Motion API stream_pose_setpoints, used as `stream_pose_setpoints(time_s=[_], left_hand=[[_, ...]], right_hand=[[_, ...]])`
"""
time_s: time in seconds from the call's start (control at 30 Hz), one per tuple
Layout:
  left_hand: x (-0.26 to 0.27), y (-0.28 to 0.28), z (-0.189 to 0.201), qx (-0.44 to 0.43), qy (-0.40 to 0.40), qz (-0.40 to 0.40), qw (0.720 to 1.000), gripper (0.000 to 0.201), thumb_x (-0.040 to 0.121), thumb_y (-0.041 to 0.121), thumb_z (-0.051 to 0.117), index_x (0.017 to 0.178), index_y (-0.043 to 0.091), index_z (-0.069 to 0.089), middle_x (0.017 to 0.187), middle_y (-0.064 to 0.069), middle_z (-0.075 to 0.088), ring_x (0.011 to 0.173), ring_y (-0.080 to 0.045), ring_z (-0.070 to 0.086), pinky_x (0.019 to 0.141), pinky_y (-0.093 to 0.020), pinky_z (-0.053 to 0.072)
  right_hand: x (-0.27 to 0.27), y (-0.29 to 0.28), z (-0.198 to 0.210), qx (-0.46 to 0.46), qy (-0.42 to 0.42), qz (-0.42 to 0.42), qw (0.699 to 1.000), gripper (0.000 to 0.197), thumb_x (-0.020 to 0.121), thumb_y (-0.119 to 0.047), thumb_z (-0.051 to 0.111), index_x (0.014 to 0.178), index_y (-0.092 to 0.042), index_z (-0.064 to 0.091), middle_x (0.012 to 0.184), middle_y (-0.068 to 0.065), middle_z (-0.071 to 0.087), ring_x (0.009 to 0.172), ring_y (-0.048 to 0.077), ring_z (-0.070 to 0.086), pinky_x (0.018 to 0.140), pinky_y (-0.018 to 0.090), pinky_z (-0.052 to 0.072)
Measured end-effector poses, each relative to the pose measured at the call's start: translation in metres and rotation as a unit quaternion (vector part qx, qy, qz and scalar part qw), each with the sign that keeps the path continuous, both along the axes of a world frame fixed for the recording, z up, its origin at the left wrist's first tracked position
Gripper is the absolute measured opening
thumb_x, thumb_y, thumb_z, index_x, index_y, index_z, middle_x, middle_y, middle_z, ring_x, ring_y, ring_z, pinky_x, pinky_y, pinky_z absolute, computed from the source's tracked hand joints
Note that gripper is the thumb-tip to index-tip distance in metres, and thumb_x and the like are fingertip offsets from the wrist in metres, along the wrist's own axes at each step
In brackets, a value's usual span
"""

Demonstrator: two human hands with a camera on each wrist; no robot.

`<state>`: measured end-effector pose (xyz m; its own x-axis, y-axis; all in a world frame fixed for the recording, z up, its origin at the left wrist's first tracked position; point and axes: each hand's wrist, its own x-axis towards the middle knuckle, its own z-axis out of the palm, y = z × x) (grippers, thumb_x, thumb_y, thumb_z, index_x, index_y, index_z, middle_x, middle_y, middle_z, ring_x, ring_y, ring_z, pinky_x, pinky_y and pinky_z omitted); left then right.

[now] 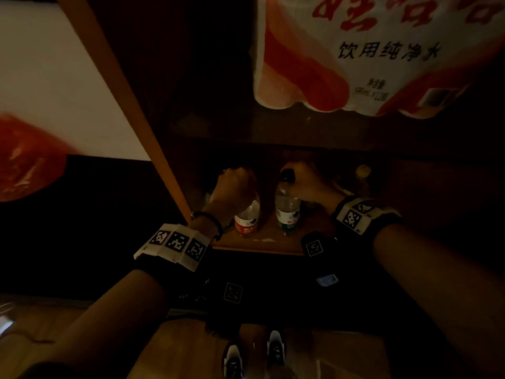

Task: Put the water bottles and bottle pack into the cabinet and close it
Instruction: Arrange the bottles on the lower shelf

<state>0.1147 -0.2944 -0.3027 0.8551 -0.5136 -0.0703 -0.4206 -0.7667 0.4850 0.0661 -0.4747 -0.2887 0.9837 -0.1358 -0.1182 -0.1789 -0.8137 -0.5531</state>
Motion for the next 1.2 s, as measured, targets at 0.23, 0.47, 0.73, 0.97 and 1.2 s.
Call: stream_pose_setpoints(time_s=[0.23,0.47,0.73,0.97,1.2], left_hand=[[-0.010,0.016,-0.001,-0.005,-0.009,0.001,1.000,0.015,0.088,0.013,0.061,0.101,0.008,0.066,0.100,-0.008,0.068,0.086,-0.025,0.065,0.061,-0.028,0.045],[-0.016,0.014,0.006,0.030,-0.056,-0.010,0.998,0.013,0.089,0.011,0.060,0.100,0.006,0.064,0.097,-0.011,0.068,0.085,-0.027,0.064,0.062,-0.031,0.043],[-0.012,0.011,0.009,0.047,-0.051,-0.002,0.998,0.016,0.091,0.005,0.050,0.101,0.003,0.063,0.092,-0.013,0.067,0.080,-0.029,0.064,0.063,-0.036,0.050],[-0.016,0.006,0.005,-0.005,-0.034,0.009,0.999,0.024,0.093,0.011,0.052,0.116,0.009,0.056,0.104,-0.014,0.065,0.088,-0.031,0.064,0.071,-0.044,0.055],[-0.013,-0.001,-0.002,0.030,-0.088,-0.014,0.996,0.043,0.084,0.021,0.063,0.124,0.015,0.049,0.125,-0.010,0.051,0.116,-0.033,0.046,0.092,-0.044,0.043]], right_hand=[[0.027,0.034,-0.013,-0.012,-0.002,0.013,1.000,0.027,0.082,-0.012,0.067,0.108,-0.007,0.066,0.113,0.016,0.066,0.108,0.032,0.061,0.088,0.035,0.051],[0.042,0.047,-0.009,0.023,-0.028,0.022,0.999,0.028,0.082,-0.008,0.066,0.110,-0.008,0.066,0.114,0.013,0.068,0.110,0.028,0.062,0.090,0.032,0.048],[0.050,0.056,-0.008,0.078,-0.051,0.042,0.995,0.026,0.087,-0.002,0.059,0.112,-0.005,0.065,0.119,0.014,0.065,0.112,0.026,0.058,0.089,0.026,0.042],[0.053,0.049,-0.004,0.156,0.003,0.012,0.988,0.035,0.091,-0.004,0.055,0.126,-0.004,0.055,0.130,0.017,0.058,0.122,0.030,0.054,0.105,0.039,0.042],[0.021,0.013,0.002,0.133,-0.171,-0.087,0.972,0.039,0.090,-0.002,0.049,0.129,-0.006,0.054,0.133,0.015,0.055,0.125,0.027,0.050,0.108,0.039,0.042]])
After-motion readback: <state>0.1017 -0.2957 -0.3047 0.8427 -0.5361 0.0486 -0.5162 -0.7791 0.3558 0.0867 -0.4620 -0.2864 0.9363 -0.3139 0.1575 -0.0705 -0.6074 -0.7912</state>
